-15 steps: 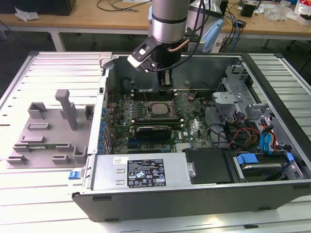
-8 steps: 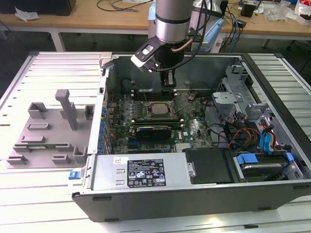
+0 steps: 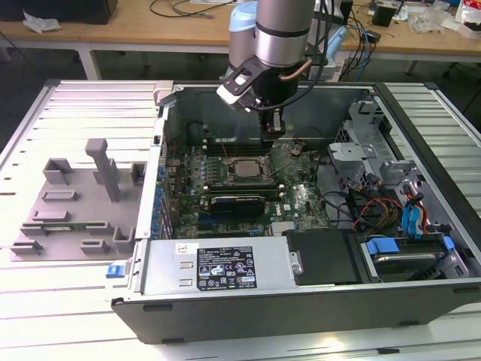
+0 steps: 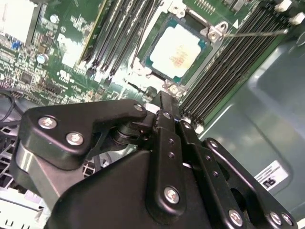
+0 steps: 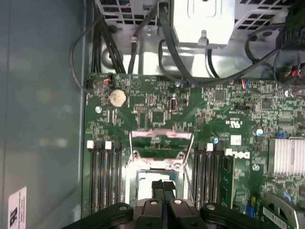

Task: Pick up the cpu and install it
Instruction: 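Close the cpu cover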

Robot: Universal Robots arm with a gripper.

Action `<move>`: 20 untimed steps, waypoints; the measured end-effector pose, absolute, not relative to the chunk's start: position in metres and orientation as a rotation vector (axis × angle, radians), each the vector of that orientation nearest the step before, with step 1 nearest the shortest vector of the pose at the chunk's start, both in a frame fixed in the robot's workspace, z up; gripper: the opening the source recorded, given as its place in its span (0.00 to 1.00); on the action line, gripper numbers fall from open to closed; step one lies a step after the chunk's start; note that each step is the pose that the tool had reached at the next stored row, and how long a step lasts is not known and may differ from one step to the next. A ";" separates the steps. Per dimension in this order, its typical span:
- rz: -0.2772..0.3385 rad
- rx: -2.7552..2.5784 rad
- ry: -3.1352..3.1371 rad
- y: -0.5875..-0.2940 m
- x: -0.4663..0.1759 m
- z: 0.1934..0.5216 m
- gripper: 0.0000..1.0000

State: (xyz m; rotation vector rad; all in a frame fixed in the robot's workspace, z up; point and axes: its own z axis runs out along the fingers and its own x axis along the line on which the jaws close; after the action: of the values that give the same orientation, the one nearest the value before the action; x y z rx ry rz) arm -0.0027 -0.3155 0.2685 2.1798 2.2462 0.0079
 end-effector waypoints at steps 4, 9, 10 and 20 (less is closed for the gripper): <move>0.008 2.180 2.246 -0.316 0.008 0.269 0.11; 0.008 2.180 2.246 -0.316 0.025 0.268 0.11; 0.008 2.180 2.246 -0.316 0.029 0.269 0.11; 0.010 2.176 2.247 -0.316 0.060 0.266 0.11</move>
State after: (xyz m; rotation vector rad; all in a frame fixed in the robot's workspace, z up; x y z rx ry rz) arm 0.0596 -0.3155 0.2656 2.1757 2.2475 0.0105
